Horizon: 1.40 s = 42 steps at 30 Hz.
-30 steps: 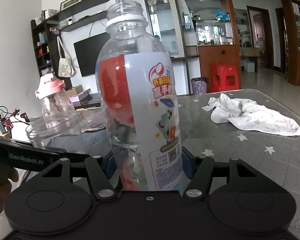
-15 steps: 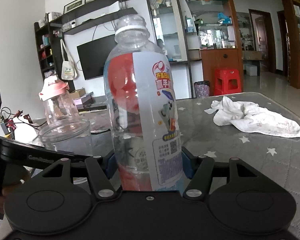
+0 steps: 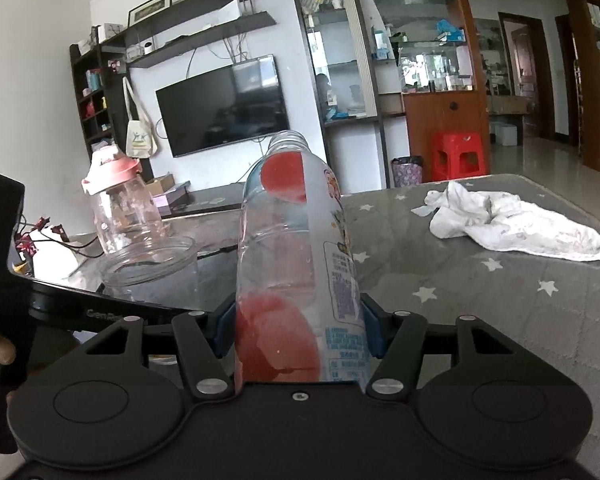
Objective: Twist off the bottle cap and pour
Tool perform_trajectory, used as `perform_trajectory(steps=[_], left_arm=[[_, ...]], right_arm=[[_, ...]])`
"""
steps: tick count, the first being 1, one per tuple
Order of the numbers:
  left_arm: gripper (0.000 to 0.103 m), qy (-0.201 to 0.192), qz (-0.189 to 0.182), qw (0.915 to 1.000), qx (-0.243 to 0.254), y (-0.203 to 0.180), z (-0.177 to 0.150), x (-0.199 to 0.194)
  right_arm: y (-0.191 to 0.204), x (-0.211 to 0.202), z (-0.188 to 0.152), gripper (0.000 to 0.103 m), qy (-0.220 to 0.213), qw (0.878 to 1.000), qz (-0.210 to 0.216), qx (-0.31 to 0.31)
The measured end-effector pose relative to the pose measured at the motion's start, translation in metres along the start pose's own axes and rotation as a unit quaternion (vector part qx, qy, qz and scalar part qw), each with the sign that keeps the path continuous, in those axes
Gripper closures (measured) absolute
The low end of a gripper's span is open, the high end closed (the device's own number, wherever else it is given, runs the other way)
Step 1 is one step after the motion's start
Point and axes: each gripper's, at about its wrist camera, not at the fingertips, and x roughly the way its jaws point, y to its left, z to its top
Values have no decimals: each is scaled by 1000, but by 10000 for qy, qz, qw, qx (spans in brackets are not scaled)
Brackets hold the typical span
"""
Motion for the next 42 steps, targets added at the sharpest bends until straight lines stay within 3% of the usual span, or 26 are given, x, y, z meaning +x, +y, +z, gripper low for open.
perform_trajectory(steps=[31, 42], left_arm=[[27, 71, 29, 10000, -11, 2, -5, 2], [27, 94, -32, 9999, -51, 0, -7, -4]], right_arm=[[-5, -5, -13, 39, 116, 9998, -78, 117], [-4, -14, -20, 39, -76, 9998, -107, 115]])
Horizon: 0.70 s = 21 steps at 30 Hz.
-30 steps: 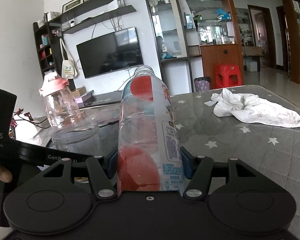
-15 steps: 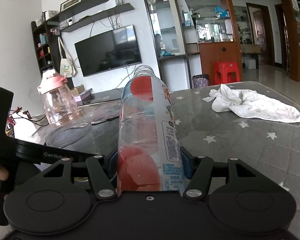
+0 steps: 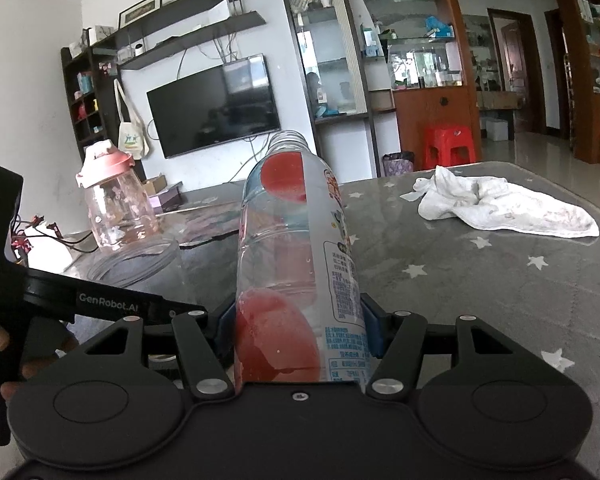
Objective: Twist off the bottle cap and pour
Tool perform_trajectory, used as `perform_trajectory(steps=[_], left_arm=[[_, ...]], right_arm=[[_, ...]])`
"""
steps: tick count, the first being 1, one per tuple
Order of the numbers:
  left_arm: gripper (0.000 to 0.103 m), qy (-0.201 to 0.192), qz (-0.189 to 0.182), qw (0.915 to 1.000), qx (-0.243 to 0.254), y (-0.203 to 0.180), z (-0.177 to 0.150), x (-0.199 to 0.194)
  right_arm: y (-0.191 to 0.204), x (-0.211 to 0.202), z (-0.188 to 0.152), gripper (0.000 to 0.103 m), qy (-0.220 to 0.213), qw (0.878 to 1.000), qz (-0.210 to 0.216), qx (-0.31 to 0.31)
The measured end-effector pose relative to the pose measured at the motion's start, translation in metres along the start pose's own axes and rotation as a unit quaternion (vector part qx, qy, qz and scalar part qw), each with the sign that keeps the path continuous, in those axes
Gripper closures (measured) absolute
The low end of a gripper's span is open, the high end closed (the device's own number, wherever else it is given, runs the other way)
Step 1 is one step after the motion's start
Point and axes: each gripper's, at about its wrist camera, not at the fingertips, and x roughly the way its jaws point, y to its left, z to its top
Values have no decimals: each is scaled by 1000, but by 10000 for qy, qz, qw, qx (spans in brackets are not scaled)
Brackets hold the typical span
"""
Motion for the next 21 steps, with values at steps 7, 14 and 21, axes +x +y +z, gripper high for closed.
perform_trajectory(steps=[7, 14, 21], left_arm=[[27, 11, 4, 10000, 2, 1, 1, 1], [26, 1, 17, 10000, 18, 0, 0, 2], [22, -34, -12, 10000, -4, 0, -2, 1]], right_arm=[[3, -4, -4, 40, -128, 9999, -22, -100], [1, -3, -2, 39, -130, 9999, -20, -70], [1, -3, -1, 39, -128, 9999, -20, -91]])
